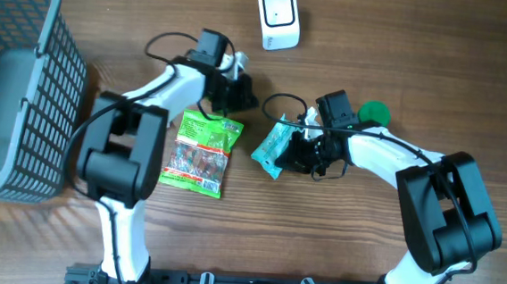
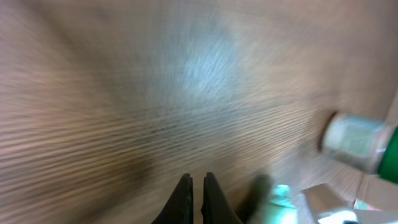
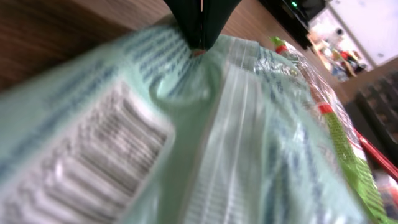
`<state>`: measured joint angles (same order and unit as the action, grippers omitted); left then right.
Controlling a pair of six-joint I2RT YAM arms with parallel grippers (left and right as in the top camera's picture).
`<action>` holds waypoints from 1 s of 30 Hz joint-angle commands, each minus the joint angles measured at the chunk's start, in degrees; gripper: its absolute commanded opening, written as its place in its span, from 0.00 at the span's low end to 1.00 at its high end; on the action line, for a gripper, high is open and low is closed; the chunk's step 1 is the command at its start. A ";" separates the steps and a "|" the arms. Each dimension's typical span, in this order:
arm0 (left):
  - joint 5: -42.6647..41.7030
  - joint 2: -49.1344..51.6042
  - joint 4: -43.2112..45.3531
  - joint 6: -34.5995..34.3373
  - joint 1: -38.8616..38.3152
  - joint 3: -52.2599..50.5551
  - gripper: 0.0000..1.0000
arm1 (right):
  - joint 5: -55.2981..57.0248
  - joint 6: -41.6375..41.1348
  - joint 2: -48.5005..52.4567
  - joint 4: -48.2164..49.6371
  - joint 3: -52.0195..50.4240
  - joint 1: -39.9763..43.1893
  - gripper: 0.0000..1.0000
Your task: Scan the item barcode
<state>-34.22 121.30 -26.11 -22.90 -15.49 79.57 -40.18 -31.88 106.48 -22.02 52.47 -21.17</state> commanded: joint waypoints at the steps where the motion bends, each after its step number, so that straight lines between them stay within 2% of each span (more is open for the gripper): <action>1: 1.11 -8.11 -0.68 0.13 0.55 0.33 0.04 | 2.45 9.90 -2.21 -6.38 5.77 0.24 0.06; 3: 1.11 -8.83 -1.84 0.13 0.13 0.33 0.04 | 4.42 13.90 -4.72 -11.67 9.84 0.26 0.07; 5: 1.86 -8.44 -2.75 0.13 -0.83 0.20 0.04 | 10.45 13.62 -6.29 -14.82 11.28 0.87 0.06; 8: 7.48 -7.76 -5.14 0.13 -3.56 0.15 0.04 | 16.79 10.51 -6.51 -17.68 11.15 2.45 0.04; 15: 19.61 -7.58 -11.93 -0.15 -10.84 -0.17 0.04 | 24.02 5.73 -6.45 -17.00 9.11 3.15 0.04; 20: 24.52 -7.58 -13.16 -4.63 -14.12 -4.28 0.04 | 23.56 2.49 -6.45 -13.60 5.81 3.02 0.04; 25: 22.69 -7.58 -12.74 -5.03 -14.62 -7.91 0.04 | 19.78 1.92 -6.45 -5.46 1.66 2.99 0.04; 30: 7.45 -7.58 -12.09 -5.01 -14.62 -8.11 0.04 | 19.78 2.27 -6.45 1.84 1.66 2.99 0.04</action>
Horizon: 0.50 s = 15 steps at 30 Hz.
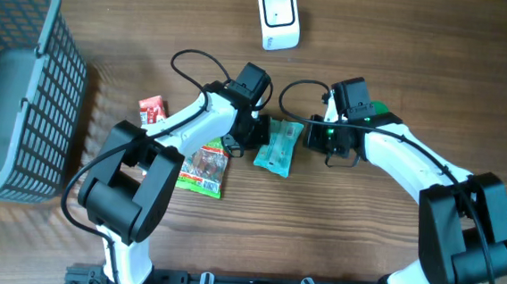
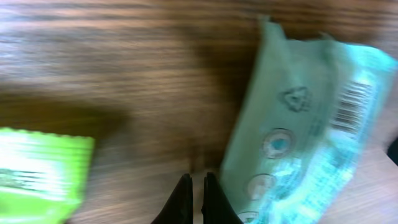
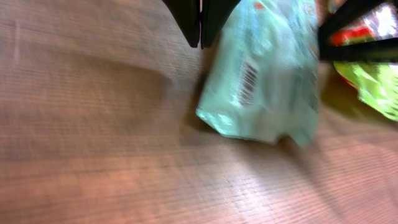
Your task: Scan the item barcode
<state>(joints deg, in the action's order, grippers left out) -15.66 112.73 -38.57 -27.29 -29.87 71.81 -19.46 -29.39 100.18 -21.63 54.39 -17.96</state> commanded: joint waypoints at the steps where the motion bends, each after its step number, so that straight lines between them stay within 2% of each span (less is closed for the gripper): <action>1: -14.01 0.98 0.35 -0.61 -0.31 -0.37 0.04 | -0.92 1.29 -0.15 2.60 -0.26 -0.22 0.04; 2: -16.94 0.98 0.35 -0.59 -0.31 -0.35 0.04 | -0.72 2.67 -0.15 3.45 -0.26 -0.17 0.04; 5: -23.43 0.98 0.33 -0.13 -0.31 -0.35 0.04 | -0.55 7.96 -0.26 5.42 -0.09 0.07 0.14; 7: -22.97 0.98 0.13 0.26 -0.28 -0.35 0.04 | -1.25 11.26 -0.74 3.23 1.25 0.52 0.27; 9: -18.71 0.83 0.17 0.26 0.46 -0.09 0.04 | -2.95 16.94 -1.90 -3.85 5.22 0.96 0.37; 13: -11.67 -2.69 0.24 0.31 4.09 2.27 0.04 | -2.36 25.55 -4.46 -15.45 11.02 -0.28 0.38; 15: -5.22 -6.56 1.33 0.26 6.51 4.04 0.04 | -0.09 26.58 -5.51 -17.11 11.41 -1.84 0.41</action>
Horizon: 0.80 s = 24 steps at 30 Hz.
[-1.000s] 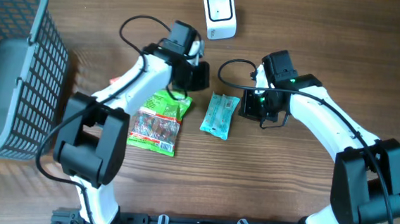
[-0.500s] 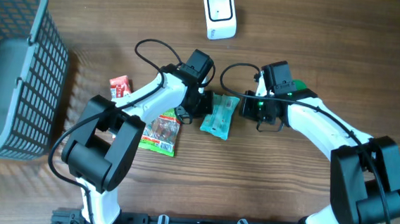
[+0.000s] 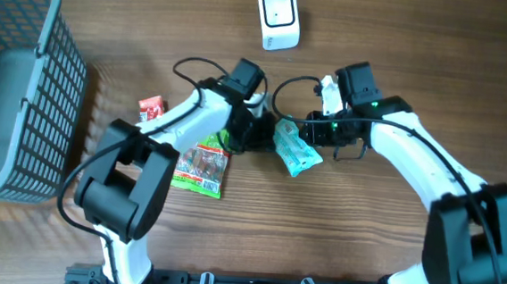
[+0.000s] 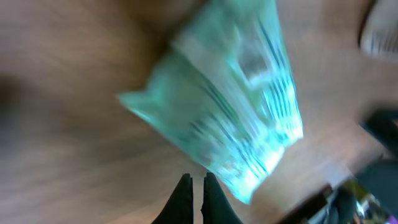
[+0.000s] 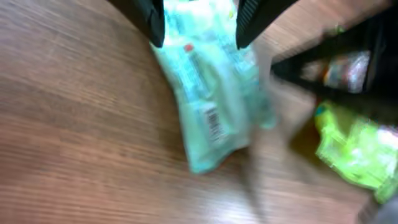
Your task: Scan the item barcode
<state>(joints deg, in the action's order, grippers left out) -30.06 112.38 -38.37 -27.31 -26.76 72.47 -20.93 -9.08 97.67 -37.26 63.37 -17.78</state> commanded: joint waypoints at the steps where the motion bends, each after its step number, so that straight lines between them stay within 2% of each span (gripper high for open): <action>1: 11.85 -7.91 2.56 0.26 4.50 3.72 0.04 | 2.64 6.27 -3.02 -2.03 2.43 -3.28 0.41; 3: 15.28 -10.19 5.35 0.22 6.86 3.74 0.05 | 4.76 6.05 -2.95 -3.17 2.36 -6.05 0.41; 4: 16.31 -10.93 6.99 0.09 9.01 3.74 0.08 | 8.96 5.86 -2.95 -4.02 2.25 -9.20 0.46; 7: 17.68 -10.60 8.46 0.02 13.20 3.72 0.17 | 21.00 4.35 -2.95 -4.79 1.68 -15.34 0.47; 12: 22.32 -10.38 9.99 0.07 18.84 3.72 0.37 | 36.28 -0.02 -2.10 -3.89 -0.66 -22.38 0.46; 14: 22.32 -10.36 10.40 0.07 20.50 3.67 0.45 | 37.68 -0.15 -1.07 -3.17 -1.44 -22.88 0.46; 15: 22.47 -10.36 10.40 0.07 21.20 3.65 0.54 | 37.70 -0.11 -0.37 -2.84 -1.81 -22.86 0.46; 20: 23.91 -10.36 10.40 0.04 21.86 3.65 0.73 | 37.57 -0.13 2.16 0.48 -4.13 -22.88 0.46; 24: 25.49 -10.36 10.40 0.04 21.86 3.63 0.75 | 34.10 -0.07 4.07 3.39 -4.79 -22.88 0.46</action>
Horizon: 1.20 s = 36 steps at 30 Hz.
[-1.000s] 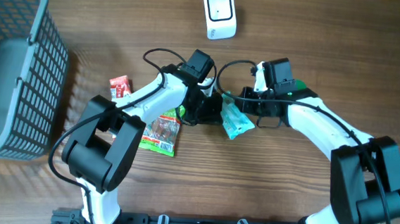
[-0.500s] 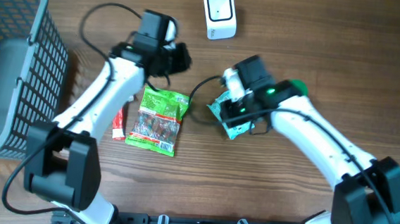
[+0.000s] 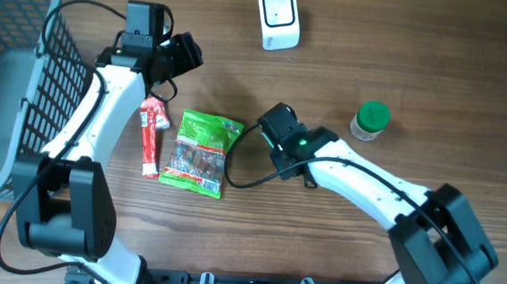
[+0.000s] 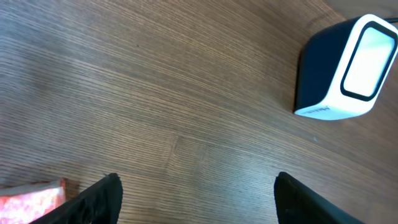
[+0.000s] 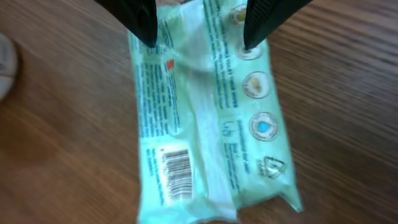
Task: Scan the item barcode
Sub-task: 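Carry the teal packet up to the white scanner with the right gripper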
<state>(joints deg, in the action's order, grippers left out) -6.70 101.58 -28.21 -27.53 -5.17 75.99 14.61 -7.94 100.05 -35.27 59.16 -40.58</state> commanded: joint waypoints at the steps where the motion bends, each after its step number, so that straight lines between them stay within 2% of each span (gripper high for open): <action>1: 2.12 0.44 0.24 0.26 0.26 0.11 0.76 | -2.67 -1.20 1.88 2.03 -0.57 -0.09 0.46; 17: 2.99 0.44 0.17 0.26 0.15 0.09 0.84 | -3.54 -2.73 2.08 1.79 -0.79 -0.07 0.45; 20: 2.97 0.59 0.35 0.26 0.15 0.09 0.84 | -7.23 -2.54 2.40 2.56 -0.79 -0.07 0.49; 33: 2.95 3.28 0.63 0.28 0.15 0.09 0.88 | -3.69 -2.14 5.81 2.75 -0.79 -0.02 0.50; 35: 2.95 3.28 0.81 0.28 0.15 0.09 0.88 | -3.91 -2.16 7.43 2.71 -0.81 -0.02 0.49; 36: 2.95 3.28 0.83 0.28 0.15 0.09 0.88 | -3.91 -2.51 7.87 2.71 -0.81 -0.02 0.44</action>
<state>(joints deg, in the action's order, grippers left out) -4.32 104.18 -27.81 -27.53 -5.17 75.99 12.51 -9.72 104.09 -32.23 59.27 -40.58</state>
